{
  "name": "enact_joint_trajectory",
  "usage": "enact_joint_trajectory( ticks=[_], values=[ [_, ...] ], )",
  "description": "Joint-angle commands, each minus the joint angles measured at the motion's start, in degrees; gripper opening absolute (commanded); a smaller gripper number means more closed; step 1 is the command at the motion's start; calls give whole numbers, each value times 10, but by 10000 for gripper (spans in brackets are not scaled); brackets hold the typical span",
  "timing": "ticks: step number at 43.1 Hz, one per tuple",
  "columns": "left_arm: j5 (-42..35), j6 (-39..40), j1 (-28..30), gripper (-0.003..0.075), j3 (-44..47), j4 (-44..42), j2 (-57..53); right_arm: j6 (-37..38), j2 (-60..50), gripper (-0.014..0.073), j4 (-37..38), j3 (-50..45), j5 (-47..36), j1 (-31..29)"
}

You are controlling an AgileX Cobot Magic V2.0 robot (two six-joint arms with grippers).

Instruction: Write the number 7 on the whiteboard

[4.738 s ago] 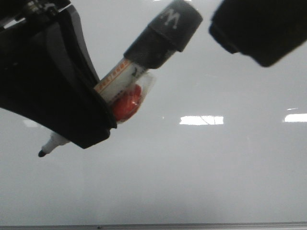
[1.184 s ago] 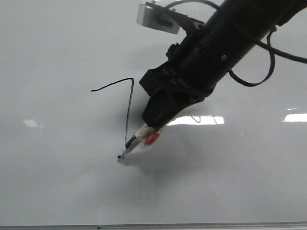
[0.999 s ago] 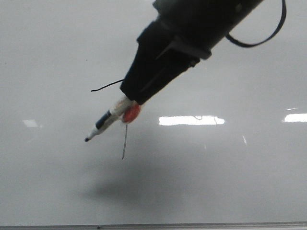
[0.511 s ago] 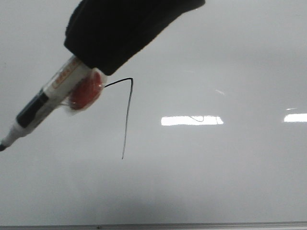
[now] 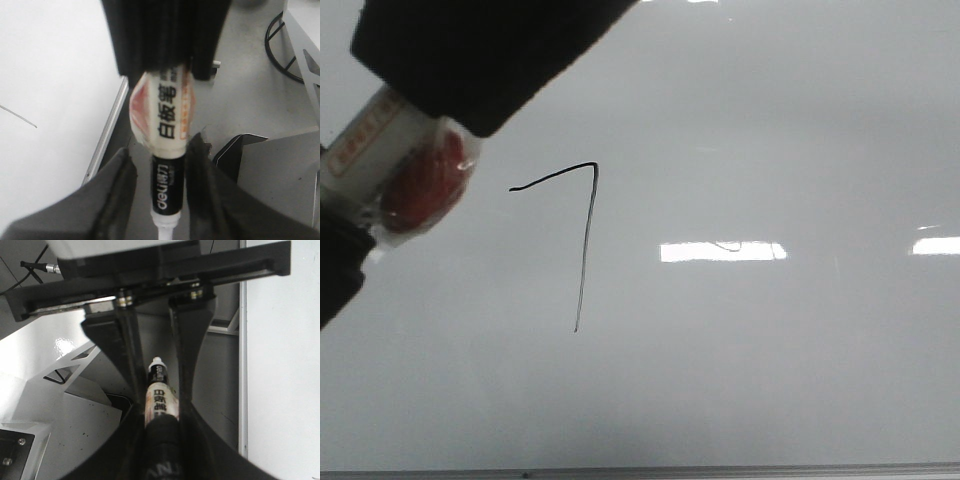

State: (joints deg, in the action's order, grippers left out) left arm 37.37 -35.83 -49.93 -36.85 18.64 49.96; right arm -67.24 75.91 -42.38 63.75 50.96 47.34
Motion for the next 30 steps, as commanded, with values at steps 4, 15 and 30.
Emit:
enact_joint_trajectory(
  ticks=[4,15,30],
  values=[
    [-33,4,0,15,-20,9,-8,-7,-19,-69,-21,20,-7,0],
    [-30,4,0,-20,-20,9,-8,17,-19,314,-21,20,-33,0],
    [-8,105,70,-20,-20,-41,16,113,-79,505,16,21,-21,-65]
  ],
)
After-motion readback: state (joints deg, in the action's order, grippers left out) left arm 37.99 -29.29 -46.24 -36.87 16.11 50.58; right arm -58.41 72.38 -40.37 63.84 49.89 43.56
